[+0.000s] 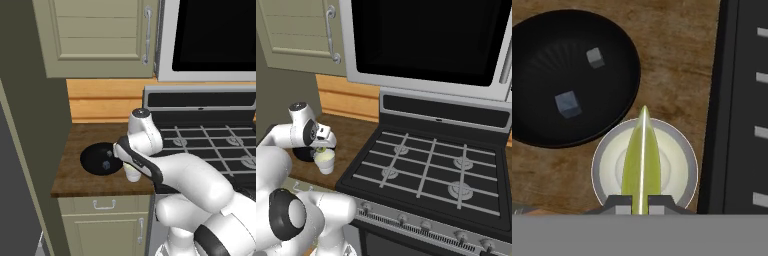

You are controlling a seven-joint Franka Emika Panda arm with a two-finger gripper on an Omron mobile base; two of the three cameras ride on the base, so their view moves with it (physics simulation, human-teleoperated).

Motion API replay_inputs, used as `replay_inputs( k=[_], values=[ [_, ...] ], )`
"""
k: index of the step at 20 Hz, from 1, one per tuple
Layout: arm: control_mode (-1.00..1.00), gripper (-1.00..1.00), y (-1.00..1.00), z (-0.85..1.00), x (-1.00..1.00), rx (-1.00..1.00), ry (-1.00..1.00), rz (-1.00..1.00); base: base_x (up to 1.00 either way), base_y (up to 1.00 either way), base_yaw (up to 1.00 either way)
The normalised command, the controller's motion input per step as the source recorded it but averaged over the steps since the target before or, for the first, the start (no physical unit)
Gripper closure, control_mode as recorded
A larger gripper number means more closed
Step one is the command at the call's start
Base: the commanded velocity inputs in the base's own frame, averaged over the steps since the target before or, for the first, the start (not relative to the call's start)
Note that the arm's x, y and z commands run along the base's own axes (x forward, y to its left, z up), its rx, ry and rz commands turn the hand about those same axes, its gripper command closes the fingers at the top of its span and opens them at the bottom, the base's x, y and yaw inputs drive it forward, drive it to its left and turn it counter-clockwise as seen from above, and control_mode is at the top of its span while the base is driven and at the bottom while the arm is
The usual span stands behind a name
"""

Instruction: Grab a lemon wedge from the fridge and one ice cube from the ice bowl, and put them in the glass of lemonade.

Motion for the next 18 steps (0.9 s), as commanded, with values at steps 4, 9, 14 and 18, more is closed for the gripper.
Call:
replay_inputs(
  k=[4, 9, 14, 18],
  values=[
    [-1.00, 1.00, 0.01, 0.00, 0.00, -0.01, 0.02, 0.00, 0.00, 0.00, 0.00],
    [-1.00, -1.00, 0.00, 0.00, 0.00, 0.00, 0.00, 0.00, 0.00, 0.00, 0.00],
    [-1.00, -1.00, 0.00, 0.00, 0.00, 0.00, 0.00, 0.00, 0.00, 0.00, 0.00],
    [-1.00, -1.00, 0.00, 0.00, 0.00, 0.00, -0.01, 0.00, 0.00, 0.00, 0.00]
  ],
)
